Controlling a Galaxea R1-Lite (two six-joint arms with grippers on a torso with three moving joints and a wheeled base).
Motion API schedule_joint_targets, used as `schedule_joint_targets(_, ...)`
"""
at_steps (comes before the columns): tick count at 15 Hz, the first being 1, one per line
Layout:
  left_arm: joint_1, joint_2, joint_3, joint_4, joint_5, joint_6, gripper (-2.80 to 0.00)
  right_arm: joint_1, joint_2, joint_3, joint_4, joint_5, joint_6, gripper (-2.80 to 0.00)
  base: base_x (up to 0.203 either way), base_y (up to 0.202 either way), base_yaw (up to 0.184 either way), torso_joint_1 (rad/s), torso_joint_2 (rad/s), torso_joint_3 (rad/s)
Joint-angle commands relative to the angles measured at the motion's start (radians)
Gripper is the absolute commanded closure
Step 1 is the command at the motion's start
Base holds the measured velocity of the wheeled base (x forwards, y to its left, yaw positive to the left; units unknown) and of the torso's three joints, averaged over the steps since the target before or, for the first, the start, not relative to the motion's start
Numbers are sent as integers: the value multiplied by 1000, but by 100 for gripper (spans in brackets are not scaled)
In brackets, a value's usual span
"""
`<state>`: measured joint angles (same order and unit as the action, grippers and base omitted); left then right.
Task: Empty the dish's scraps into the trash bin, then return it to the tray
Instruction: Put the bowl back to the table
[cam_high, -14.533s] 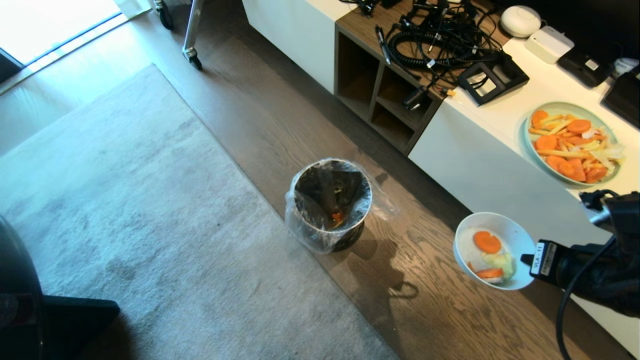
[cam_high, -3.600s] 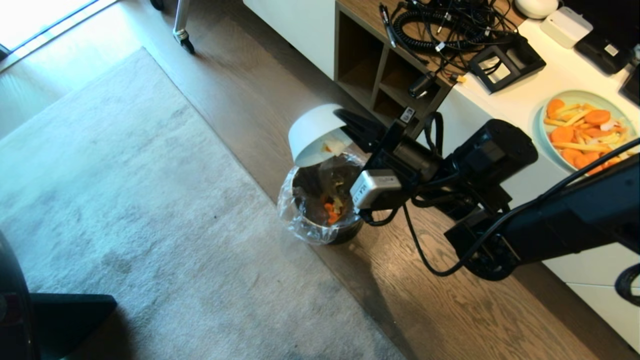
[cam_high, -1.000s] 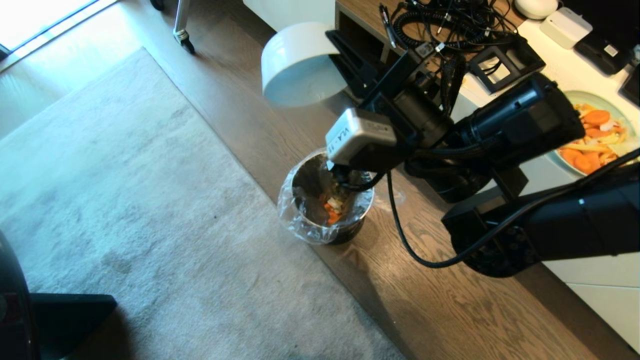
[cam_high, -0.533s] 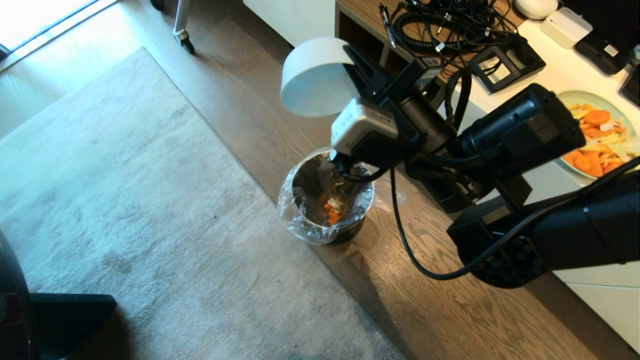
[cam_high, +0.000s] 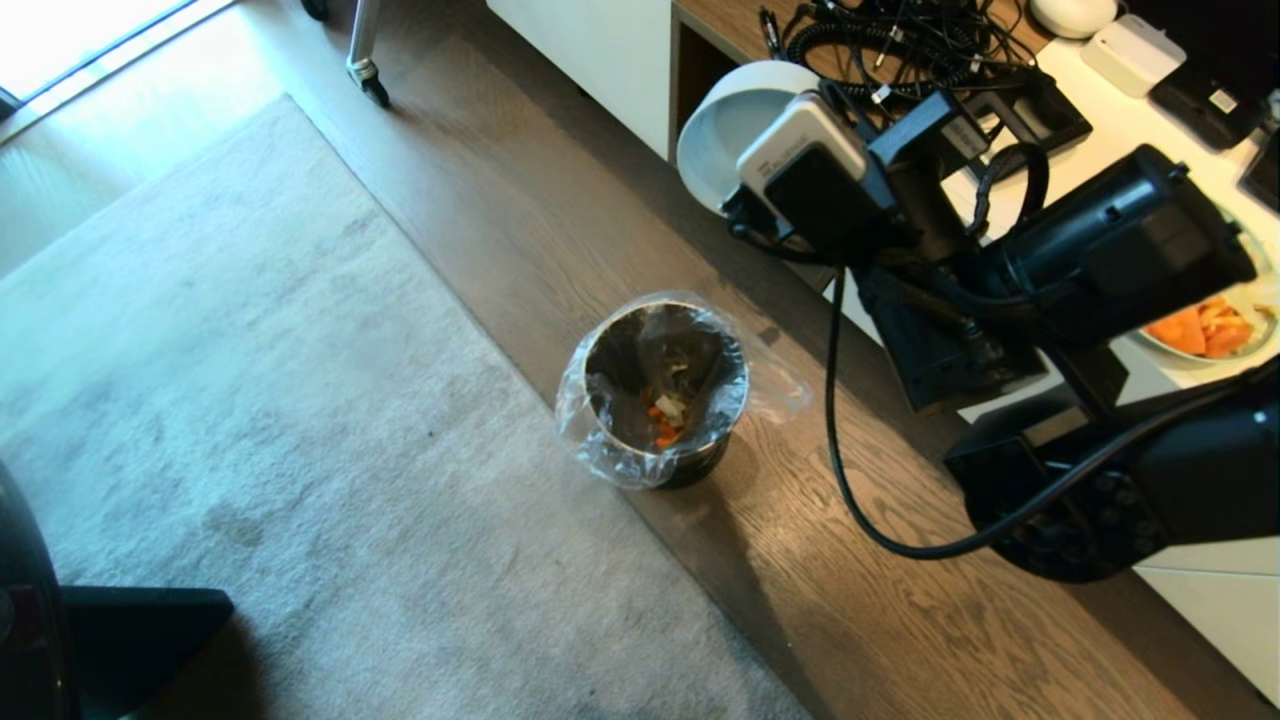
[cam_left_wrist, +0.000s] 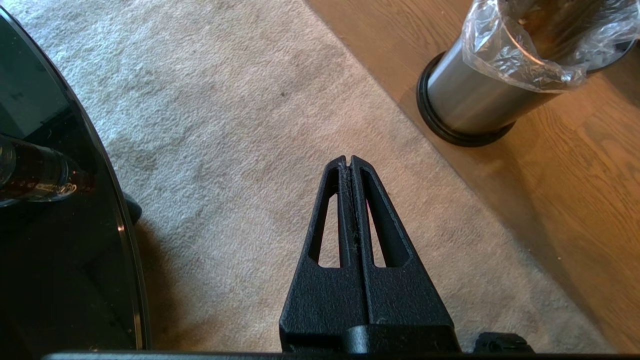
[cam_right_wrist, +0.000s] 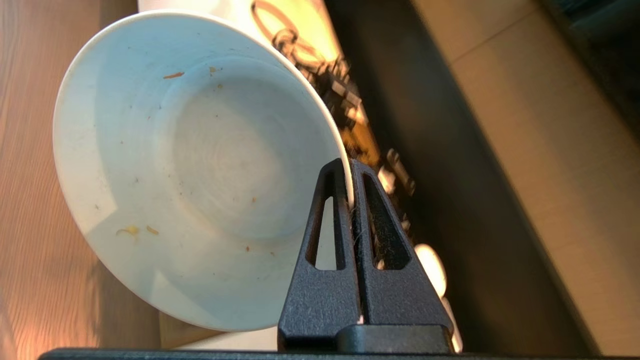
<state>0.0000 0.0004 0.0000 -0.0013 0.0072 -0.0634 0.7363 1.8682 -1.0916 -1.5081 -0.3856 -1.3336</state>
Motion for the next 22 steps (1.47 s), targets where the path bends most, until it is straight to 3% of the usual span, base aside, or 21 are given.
schedule_joint_targets(1,0,0,0,0,0,-1,0,-40,-35,34,36,-11,17,0,0,0,0,0,0,0)
schedule_joint_targets(10,0,0,0,0,0,-1,0,-130,-261,116,602,-8,295,0,0,0,0,0,0,0)
schedule_joint_targets(13,0,0,0,0,0,-1,0,-182,-378,145,863,-5,503,0,0,0,0,0,0,0)
schedule_joint_targets(17,0,0,0,0,0,-1,0,-235,-540,165,1298,3,654,0,0,0,0,0,0,0)
schedule_joint_targets(19,0,0,0,0,0,-1,0,-262,-606,186,1491,79,784,0,0,0,0,0,0,0)
schedule_joint_targets(22,0,0,0,0,0,-1,0,-288,-626,293,1567,119,977,0,0,0,0,0,0,0)
